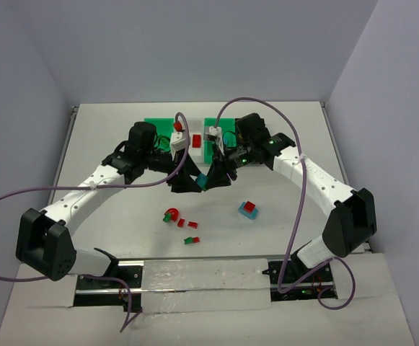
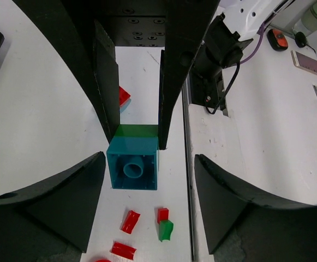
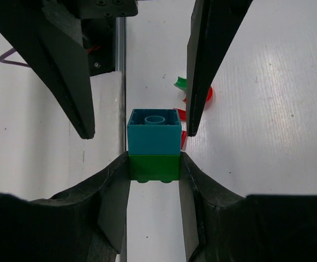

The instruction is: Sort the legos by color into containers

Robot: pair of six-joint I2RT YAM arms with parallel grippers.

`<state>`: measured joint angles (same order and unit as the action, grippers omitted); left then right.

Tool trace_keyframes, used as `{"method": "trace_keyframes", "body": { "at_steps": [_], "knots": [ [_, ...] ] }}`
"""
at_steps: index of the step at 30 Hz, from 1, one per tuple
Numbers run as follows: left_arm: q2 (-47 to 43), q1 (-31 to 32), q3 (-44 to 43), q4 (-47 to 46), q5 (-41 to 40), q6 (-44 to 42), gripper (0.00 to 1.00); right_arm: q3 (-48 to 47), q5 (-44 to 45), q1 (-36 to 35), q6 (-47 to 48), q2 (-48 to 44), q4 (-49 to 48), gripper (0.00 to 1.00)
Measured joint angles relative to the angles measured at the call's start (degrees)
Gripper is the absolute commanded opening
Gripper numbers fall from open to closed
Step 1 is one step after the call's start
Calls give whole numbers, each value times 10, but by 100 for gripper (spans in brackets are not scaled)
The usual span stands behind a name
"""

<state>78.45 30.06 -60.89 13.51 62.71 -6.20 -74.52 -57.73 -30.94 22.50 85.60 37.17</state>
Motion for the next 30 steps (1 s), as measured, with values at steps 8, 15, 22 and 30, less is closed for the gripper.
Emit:
{"method": "trace_keyframes", "body": {
  "at_steps": [8, 15, 22, 30],
  "knots": [
    [11, -1, 0, -9, 4, 14, 29, 1, -8, -3, -3, -5, 2, 0],
    [15, -2, -8, -2, 5, 11, 0, 5, -3, -3, -1, -11, 1, 0],
    [40, -80, -32, -11, 21, 42, 0, 70, 29, 14, 24, -54, 5, 0],
    [145, -86, -148, -54, -106, 55, 2, 128, 66, 109, 42, -97, 30, 0]
  ]
}}
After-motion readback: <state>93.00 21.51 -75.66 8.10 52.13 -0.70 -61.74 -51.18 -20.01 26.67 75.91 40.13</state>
